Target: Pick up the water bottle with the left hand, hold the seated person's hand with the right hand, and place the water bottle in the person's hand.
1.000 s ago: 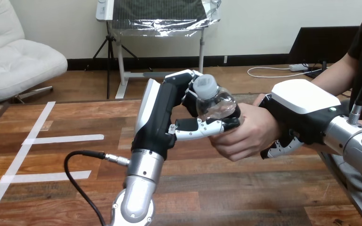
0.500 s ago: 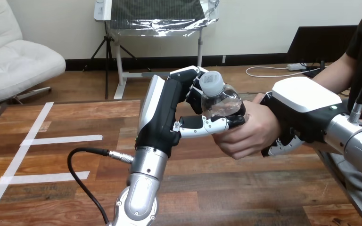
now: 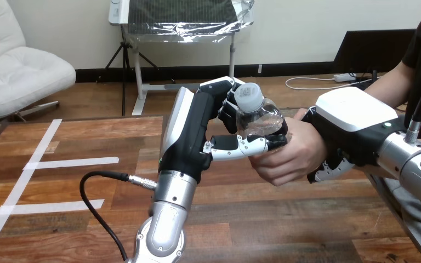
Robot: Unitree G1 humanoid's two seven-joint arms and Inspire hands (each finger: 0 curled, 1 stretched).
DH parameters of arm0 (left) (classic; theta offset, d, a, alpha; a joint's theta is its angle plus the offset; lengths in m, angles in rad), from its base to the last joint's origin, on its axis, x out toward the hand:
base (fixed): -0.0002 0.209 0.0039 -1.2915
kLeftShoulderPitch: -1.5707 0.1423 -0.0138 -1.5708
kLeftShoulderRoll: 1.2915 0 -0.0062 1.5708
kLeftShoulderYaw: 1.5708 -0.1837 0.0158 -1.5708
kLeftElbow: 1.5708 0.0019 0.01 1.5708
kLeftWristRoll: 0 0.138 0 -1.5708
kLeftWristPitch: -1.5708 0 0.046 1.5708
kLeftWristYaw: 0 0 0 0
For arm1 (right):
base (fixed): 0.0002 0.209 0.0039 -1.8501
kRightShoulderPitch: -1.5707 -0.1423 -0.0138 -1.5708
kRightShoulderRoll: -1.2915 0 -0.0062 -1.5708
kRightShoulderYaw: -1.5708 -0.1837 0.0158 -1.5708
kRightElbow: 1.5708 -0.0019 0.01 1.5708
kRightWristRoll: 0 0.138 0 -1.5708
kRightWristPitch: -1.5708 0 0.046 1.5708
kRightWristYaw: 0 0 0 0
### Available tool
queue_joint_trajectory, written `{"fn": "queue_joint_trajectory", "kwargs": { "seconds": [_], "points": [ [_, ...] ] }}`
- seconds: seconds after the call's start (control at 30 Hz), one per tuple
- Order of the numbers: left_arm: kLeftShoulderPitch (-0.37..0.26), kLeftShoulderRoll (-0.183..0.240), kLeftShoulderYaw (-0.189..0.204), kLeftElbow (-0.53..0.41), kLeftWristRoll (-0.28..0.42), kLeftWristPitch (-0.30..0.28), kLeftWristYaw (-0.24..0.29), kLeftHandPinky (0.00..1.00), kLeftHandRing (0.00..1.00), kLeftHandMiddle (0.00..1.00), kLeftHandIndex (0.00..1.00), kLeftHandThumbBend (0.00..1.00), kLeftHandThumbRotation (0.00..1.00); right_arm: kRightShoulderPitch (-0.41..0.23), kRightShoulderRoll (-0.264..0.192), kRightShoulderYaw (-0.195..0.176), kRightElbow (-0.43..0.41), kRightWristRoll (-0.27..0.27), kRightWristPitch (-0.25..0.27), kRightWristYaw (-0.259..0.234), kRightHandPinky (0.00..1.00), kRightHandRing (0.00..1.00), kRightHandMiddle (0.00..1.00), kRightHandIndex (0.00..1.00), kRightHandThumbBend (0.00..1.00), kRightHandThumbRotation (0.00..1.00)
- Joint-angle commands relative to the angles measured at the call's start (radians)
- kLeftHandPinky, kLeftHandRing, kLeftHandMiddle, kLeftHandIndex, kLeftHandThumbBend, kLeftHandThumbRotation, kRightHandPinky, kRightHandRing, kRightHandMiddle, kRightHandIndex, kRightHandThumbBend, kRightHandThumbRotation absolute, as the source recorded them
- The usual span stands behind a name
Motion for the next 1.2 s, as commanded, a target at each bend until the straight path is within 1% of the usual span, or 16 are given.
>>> {"fn": "queue_joint_trajectory", "kwargs": {
  "seconds": [0.0, 0.03, 0.13, 0.2, 0.23, 0.27, 0.3, 0.33, 0.37, 0.4, 0.47, 0.6, 0.7, 0.9, 1.03, 1.17],
  "points": [
    [-0.085, -0.031, -0.058, -0.019, 0.025, 0.009, -0.03, 0.4, 0.48, 0.52, 0.55, 0.64, 0.08, -0.01, 0.026, -0.016, -0.07, 0.011, -0.01, -0.003, 0.39, 0.51, 0.61, 0.61, 0.83, 0.0],
    [-0.085, -0.02, -0.065, -0.029, 0.046, 0.029, -0.039, 0.41, 0.5, 0.54, 0.56, 0.65, 0.1, -0.007, 0.025, -0.019, -0.073, 0.017, -0.012, -0.001, 0.41, 0.53, 0.63, 0.62, 0.83, 0.0],
    [-0.085, 0.002, -0.079, -0.052, 0.093, 0.075, -0.06, 0.51, 0.62, 0.66, 0.69, 0.72, 0.23, 0.0, 0.023, -0.027, -0.079, 0.031, -0.014, 0.007, 0.45, 0.59, 0.69, 0.68, 0.84, 0.0],
    [-0.084, 0.011, -0.085, -0.064, 0.117, 0.098, -0.073, 0.6, 0.72, 0.76, 0.79, 0.78, 0.36, 0.004, 0.023, -0.031, -0.082, 0.037, -0.014, 0.011, 0.5, 0.64, 0.73, 0.72, 0.84, 0.0],
    [-0.083, 0.016, -0.089, -0.07, 0.134, 0.109, -0.078, 0.63, 0.75, 0.8, 0.83, 0.8, 0.4, 0.006, 0.021, -0.033, -0.086, 0.041, -0.014, 0.017, 0.51, 0.66, 0.75, 0.74, 0.85, 0.01],
    [-0.082, 0.019, -0.091, -0.073, 0.145, 0.115, -0.081, 0.69, 0.8, 0.84, 0.87, 0.83, 0.46, 0.008, 0.019, -0.035, -0.088, 0.042, -0.014, 0.021, 0.54, 0.7, 0.77, 0.76, 0.84, 0.01],
    [-0.081, 0.019, -0.092, -0.076, 0.153, 0.119, -0.083, 0.78, 0.87, 0.9, 0.91, 0.88, 0.54, 0.009, 0.018, -0.036, -0.09, 0.043, -0.014, 0.025, 0.58, 0.75, 0.81, 0.79, 0.84, 0.02],
    [-0.079, 0.021, -0.093, -0.077, 0.156, 0.123, -0.088, 0.81, 0.9, 0.92, 0.93, 0.9, 0.57, 0.013, 0.018, -0.039, -0.092, 0.047, -0.014, 0.026, 0.6, 0.77, 0.82, 0.8, 0.84, 0.03],
    [-0.077, 0.02, -0.093, -0.078, 0.157, 0.125, -0.092, 0.81, 0.9, 0.92, 0.93, 0.9, 0.57, 0.015, 0.018, -0.041, -0.093, 0.049, -0.015, 0.027, 0.6, 0.77, 0.82, 0.8, 0.84, 0.03],
    [-0.076, 0.02, -0.092, -0.08, 0.158, 0.127, -0.096, 0.88, 0.94, 0.95, 0.96, 0.94, 0.63, 0.017, 0.018, -0.042, -0.093, 0.051, -0.015, 0.028, 0.64, 0.81, 0.85, 0.82, 0.84, 0.03],
    [-0.073, 0.02, -0.092, -0.081, 0.157, 0.129, -0.104, 0.92, 0.96, 0.97, 0.97, 0.96, 0.68, 0.023, 0.017, -0.046, -0.095, 0.057, -0.017, 0.025, 0.68, 0.85, 0.88, 0.84, 0.84, 0.04],
    [-0.069, 0.023, -0.091, -0.081, 0.159, 0.129, -0.109, 0.97, 0.99, 0.99, 0.99, 0.99, 0.76, 0.036, 0.019, -0.053, -0.102, 0.067, -0.014, 0.02, 0.75, 0.92, 0.92, 0.88, 0.84, 0.06],
    [-0.064, 0.025, -0.09, -0.079, 0.159, 0.125, -0.108, 0.99, 0.99, 1.0, 1.0, 0.99, 0.78, 0.048, 0.02, -0.057, -0.108, 0.067, -0.016, 0.007, 0.78, 0.94, 0.94, 0.89, 0.84, 0.07],
    [-0.056, 0.03, -0.09, -0.079, 0.157, 0.12, -0.1, 1.0, 1.0, 1.0, 1.0, 1.0, 0.82, 0.076, 0.027, -0.07, -0.132, 0.068, 0.001, 0.005, 0.82, 0.97, 0.97, 0.91, 0.84, 0.08],
    [-0.05, 0.036, -0.09, -0.081, 0.158, 0.113, -0.091, 1.0, 1.0, 1.0, 1.0, 1.0, 0.83, 0.099, 0.034, -0.081, -0.151, 0.068, 0.008, -0.005, 0.84, 0.98, 0.98, 0.92, 0.85, 0.08],
    [-0.044, 0.04, -0.089, -0.085, 0.158, 0.109, -0.086, 1.0, 1.0, 1.0, 1.0, 1.0, 0.85, 0.116, 0.038, -0.09, -0.17, 0.075, 0.02, -0.004, 0.85, 0.99, 0.99, 0.92, 0.85, 0.07]
  ]
}}
